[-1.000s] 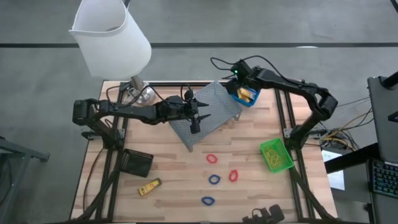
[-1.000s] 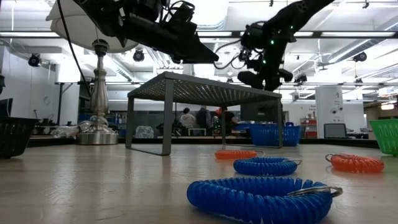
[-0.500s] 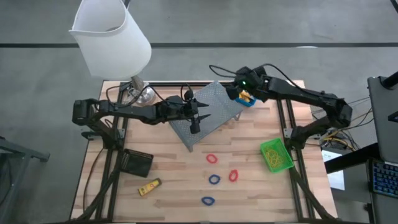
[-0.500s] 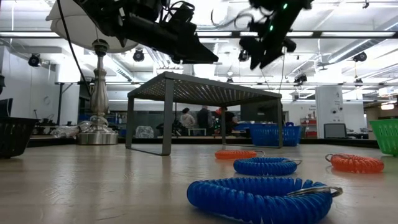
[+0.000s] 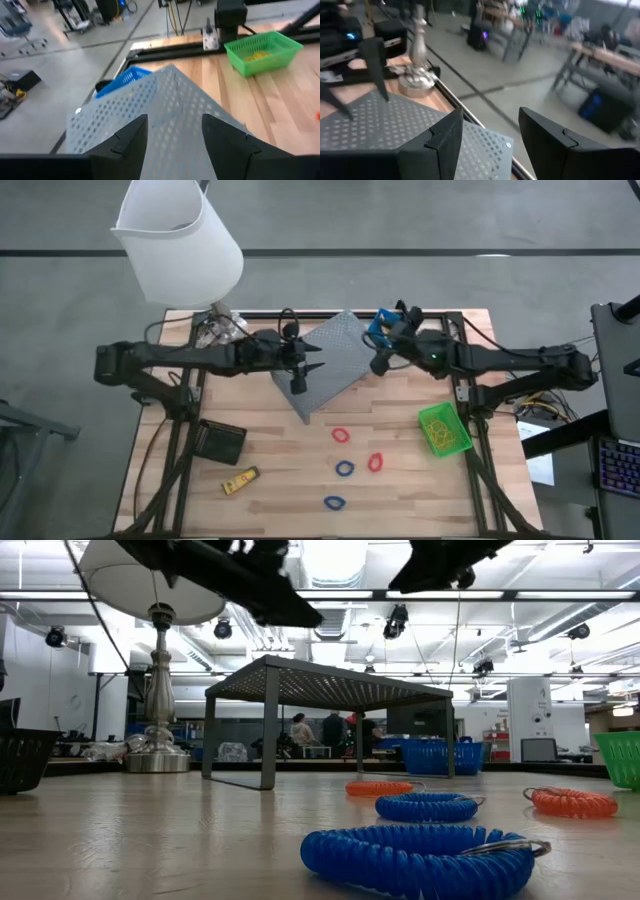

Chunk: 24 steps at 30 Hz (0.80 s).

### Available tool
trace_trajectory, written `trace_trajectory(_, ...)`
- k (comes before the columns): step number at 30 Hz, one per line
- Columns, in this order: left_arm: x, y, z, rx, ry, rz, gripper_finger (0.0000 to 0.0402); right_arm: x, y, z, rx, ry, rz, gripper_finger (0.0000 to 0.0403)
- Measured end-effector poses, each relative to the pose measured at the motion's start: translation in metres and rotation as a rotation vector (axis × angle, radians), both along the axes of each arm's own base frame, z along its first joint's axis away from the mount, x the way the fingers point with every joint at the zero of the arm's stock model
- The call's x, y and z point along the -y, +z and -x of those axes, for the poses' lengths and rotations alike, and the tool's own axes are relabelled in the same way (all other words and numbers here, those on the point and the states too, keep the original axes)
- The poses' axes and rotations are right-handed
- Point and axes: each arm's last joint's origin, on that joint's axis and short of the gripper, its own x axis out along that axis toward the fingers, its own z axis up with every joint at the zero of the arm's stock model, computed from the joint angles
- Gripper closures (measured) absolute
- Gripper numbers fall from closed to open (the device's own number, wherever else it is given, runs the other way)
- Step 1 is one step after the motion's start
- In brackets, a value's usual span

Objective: Pick & Place Office Desk Supplies
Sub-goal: Put the crayon box into the blue basket

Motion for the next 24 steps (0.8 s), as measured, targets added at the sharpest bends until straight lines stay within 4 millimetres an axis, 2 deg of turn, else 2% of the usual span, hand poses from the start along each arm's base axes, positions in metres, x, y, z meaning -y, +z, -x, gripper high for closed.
trace_trajectory(7, 0.009, 0.026, 0.038, -0.049, 0.03, 0.036, 0.0215, -0.006, -0.02, 0.008, 0.06, 0.035, 0.063, 0.0211)
trace_trajectory(12, 0.018, 0.037, 0.062, -0.084, 0.068, 0.093, 0.0218, -0.007, -0.024, 0.007, -0.005, 0.05, 0.137, 0.0211)
trace_trajectory(16, 0.025, 0.037, 0.076, -0.137, 0.095, 0.167, 0.022, -0.006, -0.023, 0.007, -0.021, 0.053, 0.159, 0.0211)
trace_trajectory(24, 0.044, 0.026, 0.086, -0.272, 0.118, 0.291, 0.022, -0.006, -0.021, 0.007, -0.014, 0.053, 0.167, 0.0211)
